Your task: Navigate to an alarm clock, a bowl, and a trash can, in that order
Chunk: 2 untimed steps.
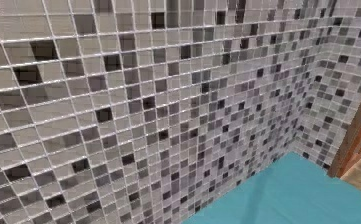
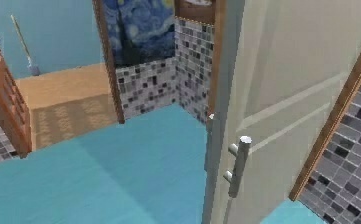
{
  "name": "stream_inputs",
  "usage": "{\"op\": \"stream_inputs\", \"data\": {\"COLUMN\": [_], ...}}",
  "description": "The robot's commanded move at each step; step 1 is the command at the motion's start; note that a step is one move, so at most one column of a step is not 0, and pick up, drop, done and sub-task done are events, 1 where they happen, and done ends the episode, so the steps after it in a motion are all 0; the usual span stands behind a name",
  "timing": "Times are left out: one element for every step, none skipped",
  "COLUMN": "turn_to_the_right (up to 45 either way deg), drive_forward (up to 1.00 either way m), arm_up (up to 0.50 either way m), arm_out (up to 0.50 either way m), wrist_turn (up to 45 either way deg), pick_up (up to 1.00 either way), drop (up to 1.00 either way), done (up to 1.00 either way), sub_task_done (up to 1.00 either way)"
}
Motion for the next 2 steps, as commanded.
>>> {"op": "stream_inputs", "data": {"turn_to_the_right": [45.0, 6.0], "drive_forward": [0.00, 0.00], "arm_up": [0.00, 0.00], "arm_out": [0.00, 0.00], "wrist_turn": [0.0, 0.0], "pick_up": [0.00, 0.00], "drop": [0.00, 0.00], "done": [0.00, 0.00], "sub_task_done": [0.00, 0.00]}}
